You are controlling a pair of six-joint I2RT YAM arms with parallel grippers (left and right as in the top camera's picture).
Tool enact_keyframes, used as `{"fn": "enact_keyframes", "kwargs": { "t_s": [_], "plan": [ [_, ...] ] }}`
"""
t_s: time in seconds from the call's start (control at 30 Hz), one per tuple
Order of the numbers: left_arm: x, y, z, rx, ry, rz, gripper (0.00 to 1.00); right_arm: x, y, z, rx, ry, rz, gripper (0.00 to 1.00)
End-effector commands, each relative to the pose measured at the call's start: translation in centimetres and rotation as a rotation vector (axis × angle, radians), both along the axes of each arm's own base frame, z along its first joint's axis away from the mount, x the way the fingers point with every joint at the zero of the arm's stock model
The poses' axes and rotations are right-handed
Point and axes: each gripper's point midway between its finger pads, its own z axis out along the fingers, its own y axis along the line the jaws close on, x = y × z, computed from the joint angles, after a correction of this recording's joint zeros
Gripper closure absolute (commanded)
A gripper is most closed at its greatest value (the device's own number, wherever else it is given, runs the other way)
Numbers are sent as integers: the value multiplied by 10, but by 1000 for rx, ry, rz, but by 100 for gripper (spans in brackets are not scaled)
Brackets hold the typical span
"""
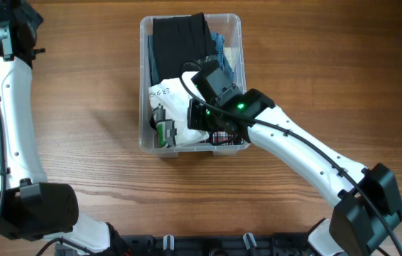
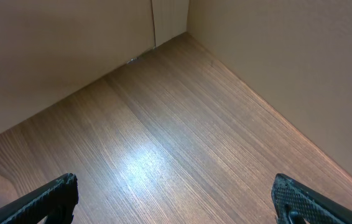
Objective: Pack container
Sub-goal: 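Press the white t-shirt flat with the right gripper and release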
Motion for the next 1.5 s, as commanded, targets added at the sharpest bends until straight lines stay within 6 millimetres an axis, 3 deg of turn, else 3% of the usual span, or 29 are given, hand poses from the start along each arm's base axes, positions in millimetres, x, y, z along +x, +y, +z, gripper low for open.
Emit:
{"fn": "enact_keyframes", "kwargs": {
  "t_s": [0.0, 0.17, 0.5, 0.73, 0.83, 0.9, 1.07, 1.3, 1.47],
  "plan": [
    [-1, 5, -1, 17, 13, 11, 0, -4, -1, -12, -39, 13, -15, 96],
    [-1, 5, -1, 17, 13, 11, 0, -4, -8, -24, -69, 8, -33, 96],
    [-1, 5, -1, 17, 13, 11, 0, -13, -28, -77, -115, -2, -70, 96],
    [-1, 5, -1, 17, 13, 11, 0, -12, -27, -81, -106, -28, -46, 96],
    [-1, 5, -1, 17, 13, 11, 0, -7, -21, -69, -82, -50, -31, 93],
    [-1, 5, -1, 17, 13, 11, 0, -2, -16, -54, -65, -91, -6, 62],
    [-1, 5, -1, 17, 13, 11, 0, 8, -13, -14, -43, -216, 52, 34],
    [-1, 5, -1, 17, 13, 11, 0, 19, -23, 43, -60, -410, 77, 17],
    [-1, 5, -1, 17, 13, 11, 0, 22, -25, 75, -37, -515, 94, 15]
  ]
}}
